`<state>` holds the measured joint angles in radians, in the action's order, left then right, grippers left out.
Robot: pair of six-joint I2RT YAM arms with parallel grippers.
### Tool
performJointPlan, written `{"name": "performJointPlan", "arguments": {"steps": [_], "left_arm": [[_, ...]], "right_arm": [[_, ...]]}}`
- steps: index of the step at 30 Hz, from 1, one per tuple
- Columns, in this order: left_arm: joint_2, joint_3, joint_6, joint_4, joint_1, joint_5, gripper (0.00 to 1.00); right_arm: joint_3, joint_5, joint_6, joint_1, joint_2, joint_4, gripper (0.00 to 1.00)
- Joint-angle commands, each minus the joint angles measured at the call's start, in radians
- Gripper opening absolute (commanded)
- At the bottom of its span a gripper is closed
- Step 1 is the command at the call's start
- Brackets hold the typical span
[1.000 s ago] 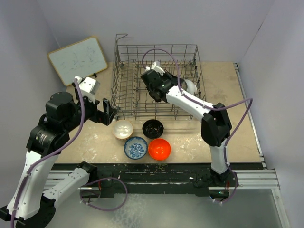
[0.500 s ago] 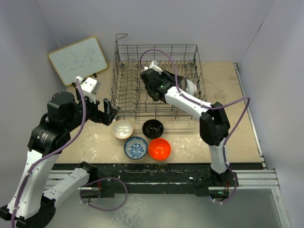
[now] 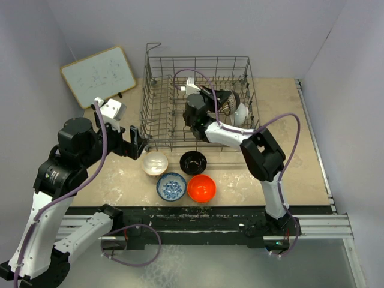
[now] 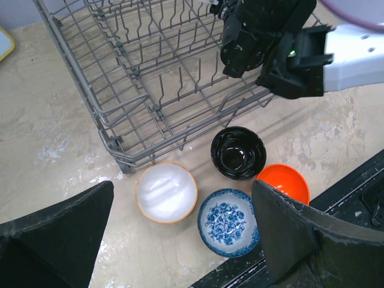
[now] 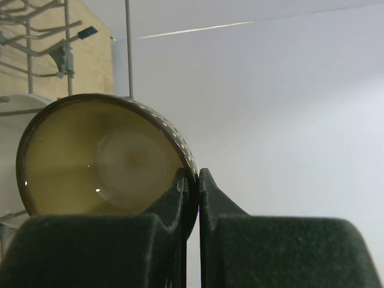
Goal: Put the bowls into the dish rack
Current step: Place the bowl in the dish rack.
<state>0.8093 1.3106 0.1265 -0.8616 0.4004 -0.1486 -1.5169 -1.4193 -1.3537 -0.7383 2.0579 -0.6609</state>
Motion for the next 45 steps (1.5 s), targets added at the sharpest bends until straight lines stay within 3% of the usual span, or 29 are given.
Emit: {"name": "performJointPlan", "arguments": {"steps": [1,14,30,45], "left_arm": [[-0.013,-0.004,-0.021,0.027,-0.003,0.004,0.99],[-0.015,-0.019,-0.024,0.036,-0.004,0.005,0.99],[-0.001,-0.011,-0.014,0.054,-0.003,-0.014,0.99],[-0.010,0.014,0.022,0.072,-0.005,-0.042,0.99]], "right_arm": [[0.014,-0.073,-0.635,0.001,0.060,-0.768,0.00],[-0.093,-0.104,-0.655,-0.026,0.084,-0.784,0.00],[-0.149,-0.132,-0.620,-0.039,-0.021,-0.772,0.00],[-0.365,-0.140,-0.619,-0.212,-0.249,-0.784,0.00]]}}
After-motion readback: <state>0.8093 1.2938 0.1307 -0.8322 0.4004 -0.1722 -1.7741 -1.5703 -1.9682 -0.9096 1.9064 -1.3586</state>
